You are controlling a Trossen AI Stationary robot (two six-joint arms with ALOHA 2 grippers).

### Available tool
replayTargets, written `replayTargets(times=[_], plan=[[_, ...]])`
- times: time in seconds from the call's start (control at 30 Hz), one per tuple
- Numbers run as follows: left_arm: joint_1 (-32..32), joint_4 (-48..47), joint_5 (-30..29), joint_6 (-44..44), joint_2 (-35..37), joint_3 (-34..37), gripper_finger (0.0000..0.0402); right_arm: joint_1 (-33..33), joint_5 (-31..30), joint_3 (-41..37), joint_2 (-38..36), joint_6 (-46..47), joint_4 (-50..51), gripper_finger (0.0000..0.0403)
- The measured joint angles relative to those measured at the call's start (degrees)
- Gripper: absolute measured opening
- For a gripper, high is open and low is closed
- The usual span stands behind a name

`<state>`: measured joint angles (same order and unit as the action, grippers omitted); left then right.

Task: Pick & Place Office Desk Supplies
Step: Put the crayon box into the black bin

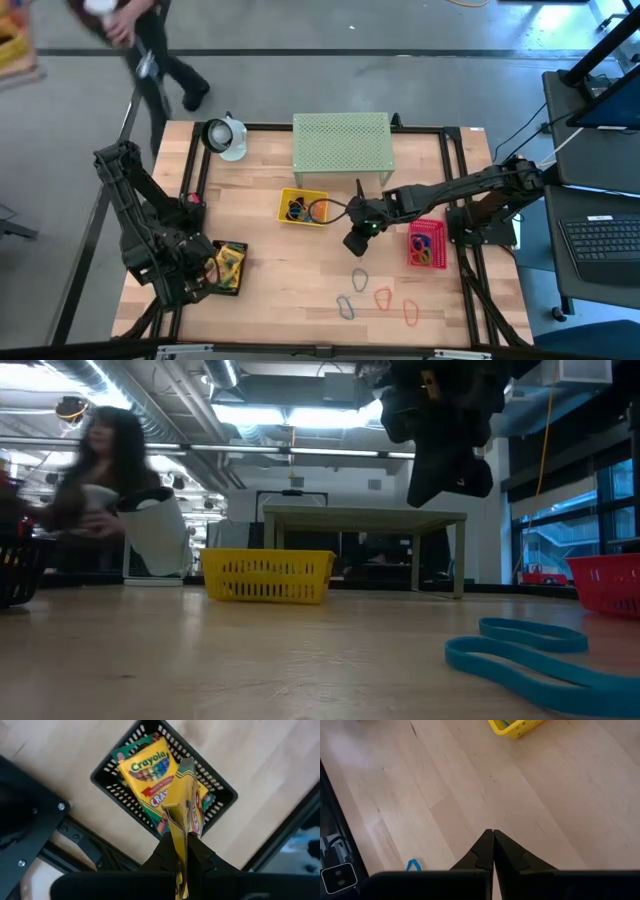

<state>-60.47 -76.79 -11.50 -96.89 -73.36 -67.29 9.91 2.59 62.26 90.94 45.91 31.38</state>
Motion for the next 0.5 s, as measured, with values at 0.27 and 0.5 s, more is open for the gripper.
replayTargets(times=[0.27, 0.5], plan=[[0.28, 2.59, 0.10, 2.68, -0.34, 1.03, 0.0002, 1.20, -0.02, 0.00, 0.00, 0.09, 0.00, 0.0009], [1.70, 8.72, 3.57, 8.29, -0.37, 5.16, 0.0003, 1.62, 2.02, 0.00, 0.02, 0.33, 0.02, 0.0009]])
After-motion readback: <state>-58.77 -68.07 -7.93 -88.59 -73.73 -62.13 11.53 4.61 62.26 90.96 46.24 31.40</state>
